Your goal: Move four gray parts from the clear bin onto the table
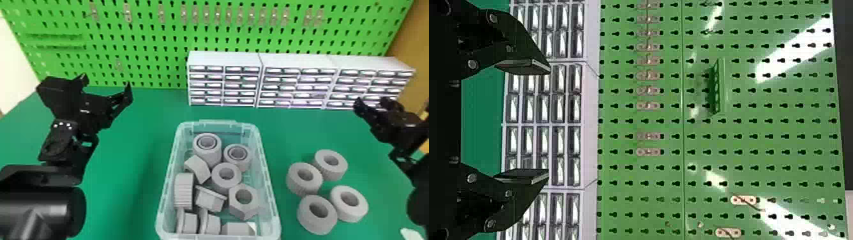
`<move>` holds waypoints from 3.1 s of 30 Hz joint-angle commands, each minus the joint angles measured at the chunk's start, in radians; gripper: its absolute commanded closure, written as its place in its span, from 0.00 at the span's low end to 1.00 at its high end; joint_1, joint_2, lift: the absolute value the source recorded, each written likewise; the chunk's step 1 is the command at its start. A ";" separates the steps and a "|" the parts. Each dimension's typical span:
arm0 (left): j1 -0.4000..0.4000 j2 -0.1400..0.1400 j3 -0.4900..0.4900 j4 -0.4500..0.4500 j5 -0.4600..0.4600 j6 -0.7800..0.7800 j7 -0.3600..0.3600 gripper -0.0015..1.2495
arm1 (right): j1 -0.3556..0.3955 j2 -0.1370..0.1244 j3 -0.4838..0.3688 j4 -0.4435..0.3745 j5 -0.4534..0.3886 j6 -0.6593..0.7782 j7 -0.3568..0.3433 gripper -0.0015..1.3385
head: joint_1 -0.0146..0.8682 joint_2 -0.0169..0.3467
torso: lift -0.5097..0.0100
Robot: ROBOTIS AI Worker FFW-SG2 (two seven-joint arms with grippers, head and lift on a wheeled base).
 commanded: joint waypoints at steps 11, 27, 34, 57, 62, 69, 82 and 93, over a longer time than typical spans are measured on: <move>0.002 0.000 0.005 -0.003 0.000 -0.002 0.000 0.17 | 0.000 -0.002 0.006 0.000 -0.002 0.002 0.000 0.39 | 0.78 0.14 | 0.89; 0.002 0.000 0.000 -0.003 -0.002 -0.002 0.008 0.17 | -0.006 0.001 0.017 0.000 0.000 0.023 0.000 0.39 | 0.78 0.14 | 0.89; 0.003 0.000 -0.002 -0.003 -0.003 -0.002 0.009 0.17 | -0.006 0.001 0.020 0.000 0.005 0.026 0.000 0.39 | 0.78 0.14 | 0.89; 0.000 0.000 -0.003 -0.003 -0.003 -0.002 0.012 0.17 | -0.011 0.001 0.021 0.000 0.003 0.026 0.000 0.39 | 0.78 0.14 | 0.89; 0.000 0.000 -0.003 -0.003 -0.003 -0.002 0.012 0.17 | -0.012 0.000 0.023 0.000 0.002 0.026 0.000 0.39 | 0.78 0.14 | 0.89; -0.001 0.000 -0.003 -0.003 -0.003 -0.002 0.014 0.17 | -0.014 0.000 0.025 0.000 0.002 0.026 0.000 0.39 | 0.78 0.14 | 0.89; -0.001 0.000 -0.002 -0.003 -0.003 -0.002 0.014 0.17 | -0.014 -0.002 0.025 0.000 0.002 0.026 0.000 0.39 | 0.78 0.14 | 0.89; -0.003 0.000 -0.005 -0.003 -0.003 -0.002 0.014 0.17 | -0.014 -0.006 0.028 0.000 0.002 0.026 0.000 0.39 | 0.78 0.14 | 0.89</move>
